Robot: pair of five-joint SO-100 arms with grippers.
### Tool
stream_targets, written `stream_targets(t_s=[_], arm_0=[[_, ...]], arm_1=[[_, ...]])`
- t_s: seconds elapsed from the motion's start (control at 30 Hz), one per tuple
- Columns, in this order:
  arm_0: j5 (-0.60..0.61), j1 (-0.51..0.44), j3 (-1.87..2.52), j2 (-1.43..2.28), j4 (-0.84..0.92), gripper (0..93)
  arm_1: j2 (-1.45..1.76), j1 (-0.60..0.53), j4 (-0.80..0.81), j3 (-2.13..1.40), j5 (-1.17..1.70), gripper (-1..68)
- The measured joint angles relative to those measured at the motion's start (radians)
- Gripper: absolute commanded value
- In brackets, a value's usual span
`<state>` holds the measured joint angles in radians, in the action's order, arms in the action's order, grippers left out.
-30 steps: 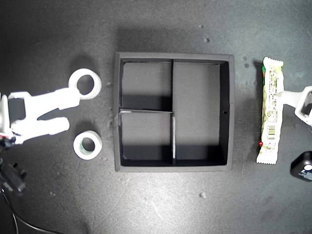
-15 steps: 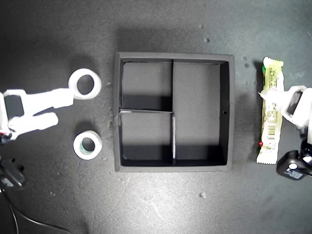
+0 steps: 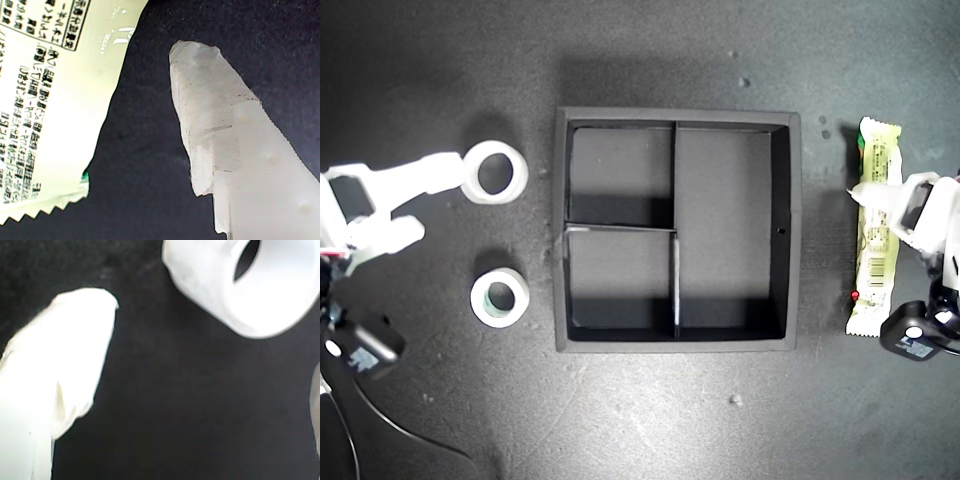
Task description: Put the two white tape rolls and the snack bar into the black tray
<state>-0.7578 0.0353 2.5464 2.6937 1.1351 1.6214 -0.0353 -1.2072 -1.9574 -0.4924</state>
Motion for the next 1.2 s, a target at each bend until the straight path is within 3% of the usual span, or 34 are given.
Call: stream_targets(t_s=[0.27, 0.5, 1.2], arm_0=[[-0.034, 0.006, -0.170, -0.299, 0.000, 32.6], [-0.077, 0.006, -0.176, -0.382, -0.009, 32.6], [-0.132, -0.023, -0.175, -0.459, -0.110, 31.5]], arm_1=[[-0.046, -0.002, 0.057, -0.017, 0.000, 22.4], [-0.164, 0.002, 0.060, 0.075, 0.000, 14.3], [-0.170, -0.029, -0.003, 0.169, 0.000, 10.2]])
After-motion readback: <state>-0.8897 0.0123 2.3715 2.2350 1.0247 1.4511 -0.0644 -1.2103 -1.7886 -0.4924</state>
